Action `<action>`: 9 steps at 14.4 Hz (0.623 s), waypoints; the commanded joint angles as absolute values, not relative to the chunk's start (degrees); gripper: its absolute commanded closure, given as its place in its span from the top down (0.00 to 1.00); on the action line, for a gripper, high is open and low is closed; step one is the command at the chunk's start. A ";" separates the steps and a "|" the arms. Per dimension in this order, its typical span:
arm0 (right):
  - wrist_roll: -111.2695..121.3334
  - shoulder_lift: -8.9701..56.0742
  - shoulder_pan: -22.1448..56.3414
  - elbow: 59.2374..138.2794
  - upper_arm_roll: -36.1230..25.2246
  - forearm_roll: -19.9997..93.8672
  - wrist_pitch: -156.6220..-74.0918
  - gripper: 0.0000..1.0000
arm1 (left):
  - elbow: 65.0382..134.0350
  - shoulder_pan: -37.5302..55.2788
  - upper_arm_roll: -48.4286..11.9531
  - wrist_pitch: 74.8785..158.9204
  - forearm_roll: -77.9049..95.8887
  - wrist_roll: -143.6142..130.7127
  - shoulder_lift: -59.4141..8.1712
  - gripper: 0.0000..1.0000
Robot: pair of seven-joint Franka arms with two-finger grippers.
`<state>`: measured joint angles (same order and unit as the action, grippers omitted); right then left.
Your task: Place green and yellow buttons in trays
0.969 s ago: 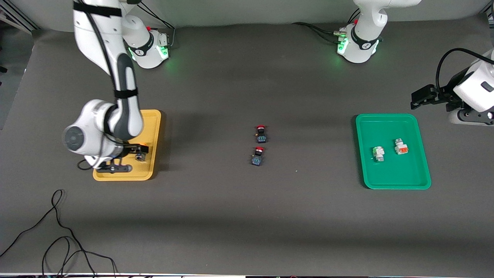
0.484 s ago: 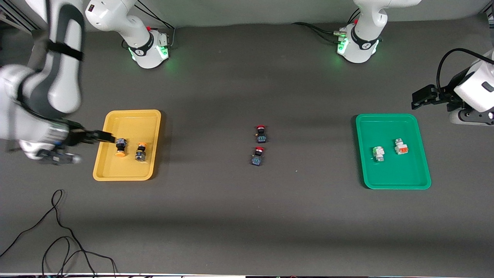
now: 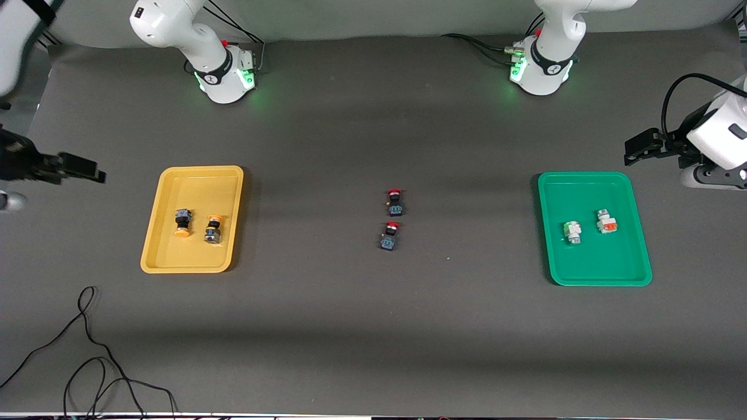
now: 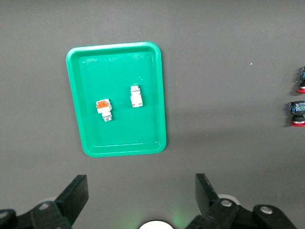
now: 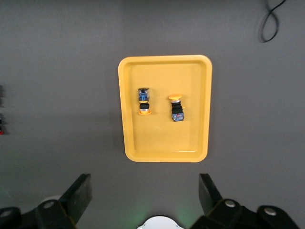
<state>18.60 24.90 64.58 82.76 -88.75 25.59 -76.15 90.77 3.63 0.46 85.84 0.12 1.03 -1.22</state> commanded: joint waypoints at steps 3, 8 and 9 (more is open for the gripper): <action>17.40 24.70 64.42 80.15 -91.93 24.87 -71.65 0.99 | 90.88 3.78 0.26 85.25 -0.88 0.88 -0.35 1.00; 17.31 25.14 65.21 80.16 -91.50 22.24 -69.44 0.99 | 90.97 3.87 0.18 85.34 -0.79 0.88 -0.35 1.00; 17.31 25.14 65.21 80.16 -91.49 22.15 -69.09 0.99 | 90.97 3.78 0.26 85.34 -0.79 0.88 -0.35 1.00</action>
